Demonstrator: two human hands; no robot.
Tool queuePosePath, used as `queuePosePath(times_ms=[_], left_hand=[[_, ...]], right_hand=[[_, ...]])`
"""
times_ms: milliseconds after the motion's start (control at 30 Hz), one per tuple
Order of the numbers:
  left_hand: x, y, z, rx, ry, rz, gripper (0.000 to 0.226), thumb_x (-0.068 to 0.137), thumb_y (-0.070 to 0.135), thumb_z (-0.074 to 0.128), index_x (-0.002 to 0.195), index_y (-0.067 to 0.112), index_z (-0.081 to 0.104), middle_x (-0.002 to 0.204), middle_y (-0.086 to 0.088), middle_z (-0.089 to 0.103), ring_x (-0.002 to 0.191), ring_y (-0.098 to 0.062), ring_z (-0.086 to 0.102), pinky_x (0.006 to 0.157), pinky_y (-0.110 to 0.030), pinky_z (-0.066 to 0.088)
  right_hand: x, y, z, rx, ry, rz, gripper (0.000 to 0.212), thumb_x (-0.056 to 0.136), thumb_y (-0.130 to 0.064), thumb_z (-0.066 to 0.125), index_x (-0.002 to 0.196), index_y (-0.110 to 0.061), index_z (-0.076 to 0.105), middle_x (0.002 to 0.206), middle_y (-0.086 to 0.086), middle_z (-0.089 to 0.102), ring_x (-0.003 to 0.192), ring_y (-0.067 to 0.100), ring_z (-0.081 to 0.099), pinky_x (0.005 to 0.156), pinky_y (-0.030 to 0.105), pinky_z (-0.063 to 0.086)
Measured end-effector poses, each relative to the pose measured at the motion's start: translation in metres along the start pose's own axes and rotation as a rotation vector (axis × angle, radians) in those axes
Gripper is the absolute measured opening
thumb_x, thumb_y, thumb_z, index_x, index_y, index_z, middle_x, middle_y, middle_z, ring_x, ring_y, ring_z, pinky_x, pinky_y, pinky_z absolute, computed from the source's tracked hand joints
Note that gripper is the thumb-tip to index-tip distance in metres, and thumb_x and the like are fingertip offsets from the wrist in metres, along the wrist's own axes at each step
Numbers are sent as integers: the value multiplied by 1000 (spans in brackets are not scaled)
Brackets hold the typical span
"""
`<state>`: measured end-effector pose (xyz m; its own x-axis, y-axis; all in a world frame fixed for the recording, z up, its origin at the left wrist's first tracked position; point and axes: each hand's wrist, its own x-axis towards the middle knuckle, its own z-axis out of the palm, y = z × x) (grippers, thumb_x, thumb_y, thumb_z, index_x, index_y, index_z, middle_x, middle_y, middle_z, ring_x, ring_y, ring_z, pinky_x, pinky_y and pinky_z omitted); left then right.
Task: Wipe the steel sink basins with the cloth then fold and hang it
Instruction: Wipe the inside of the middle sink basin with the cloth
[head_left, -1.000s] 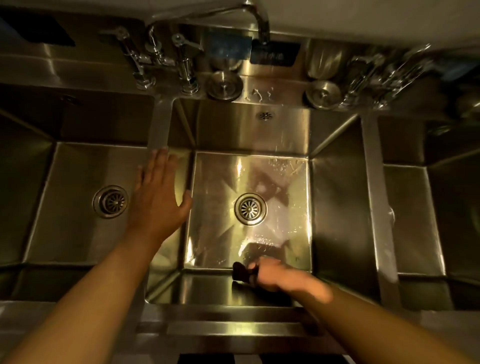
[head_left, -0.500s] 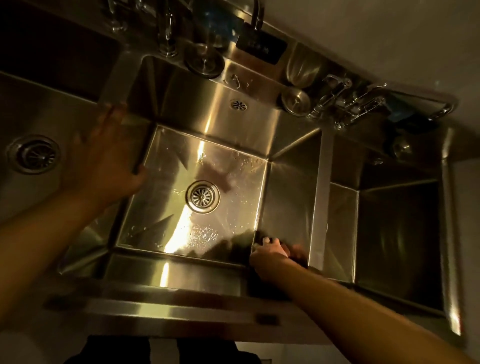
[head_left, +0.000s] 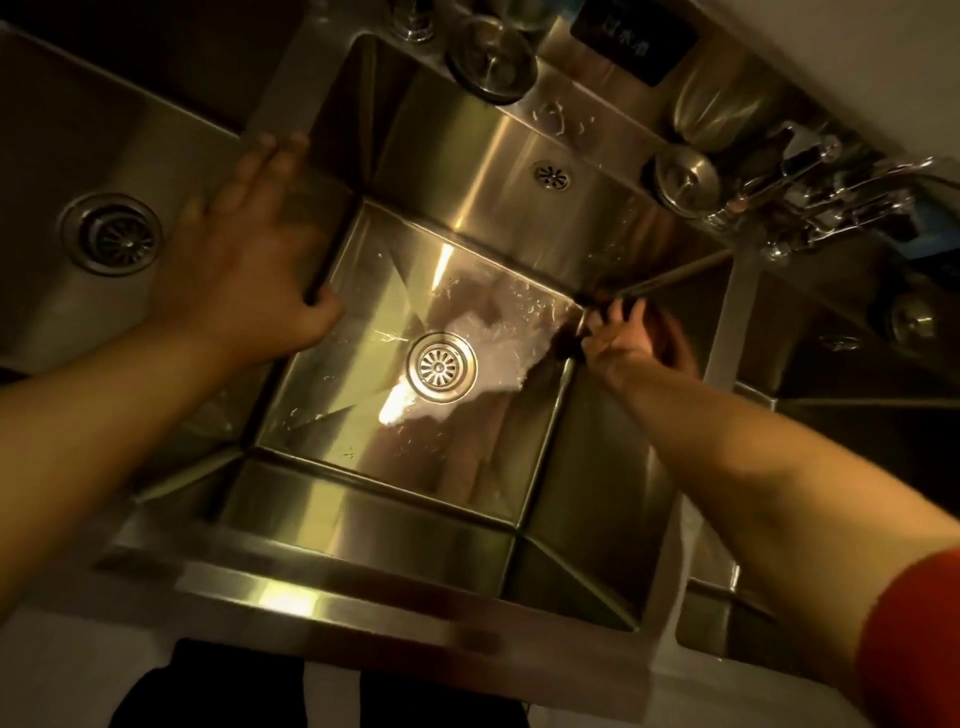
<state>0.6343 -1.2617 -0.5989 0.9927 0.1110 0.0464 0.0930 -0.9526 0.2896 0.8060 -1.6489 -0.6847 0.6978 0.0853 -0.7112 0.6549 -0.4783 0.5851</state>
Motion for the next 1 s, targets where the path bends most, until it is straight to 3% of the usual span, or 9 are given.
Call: queuePosePath(times_ms=[100, 200, 433, 600, 733, 833, 900, 1000], left_hand=[[1, 3, 0, -9, -2, 3, 48, 70, 54, 57, 96, 18, 75, 172, -5, 15, 160, -28, 12, 105, -64, 37], [2, 2, 0, -13, 4, 7, 48, 70, 55, 56, 93, 19, 75, 172, -5, 14, 160, -28, 12, 105, -66, 37], [2, 5, -3, -19, 4, -2, 44, 71, 53, 56, 90, 18, 75, 173, -5, 14, 160, -26, 11, 104, -65, 37], [2, 7, -5, -13, -1, -6, 49, 71, 53, 55, 95, 16, 76, 173, -6, 14, 160, -27, 11, 106, -65, 37], [2, 4, -2, -18, 12, 8, 48, 71, 54, 53, 90, 16, 77, 173, -7, 14, 160, -27, 12, 104, -63, 37], [3, 1, 2, -13, 19, 17, 47, 70, 55, 53, 88, 18, 77, 173, -5, 13, 160, -26, 12, 104, -65, 37], [3, -1, 6, -17, 33, 22, 46, 70, 56, 53, 86, 20, 77, 174, -4, 12, 161, -25, 11, 104, -66, 38], [4, -8, 14, -18, 43, 45, 46, 70, 59, 53, 85, 21, 76, 175, -1, 9, 161, -21, 8, 103, -67, 38]], right_hand=[[15, 28, -15, -76, 13, 38, 51, 106, -33, 34, 157, -25, 36, 168, 8, 17, 153, 43, 12, 118, 68, 17], [5, 13, -7, -176, -8, -4, 50, 105, -33, 37, 154, -25, 41, 167, 10, 19, 151, 44, 15, 118, 67, 19], [-60, -84, 43, -60, -175, -337, 41, 100, -34, 54, 140, -30, 58, 158, 3, 35, 145, 35, 27, 118, 60, 20], [-97, -106, 57, -20, -222, -502, 43, 95, -37, 65, 137, -27, 61, 156, 5, 39, 146, 37, 28, 119, 60, 19], [-94, -82, 37, -26, -68, -498, 37, 100, -30, 56, 136, -24, 62, 158, 8, 36, 149, 43, 20, 119, 64, 20], [-79, -51, 12, -67, 228, -508, 38, 103, -22, 46, 139, -20, 58, 159, 13, 31, 145, 48, 23, 113, 65, 26], [-73, -33, -10, -107, 308, -503, 42, 99, -19, 51, 141, -20, 54, 159, 14, 30, 144, 49, 26, 112, 64, 27], [-50, -1, -47, -304, 423, -464, 38, 105, -30, 45, 141, -24, 50, 160, 12, 34, 151, 42, 26, 120, 55, 23]])
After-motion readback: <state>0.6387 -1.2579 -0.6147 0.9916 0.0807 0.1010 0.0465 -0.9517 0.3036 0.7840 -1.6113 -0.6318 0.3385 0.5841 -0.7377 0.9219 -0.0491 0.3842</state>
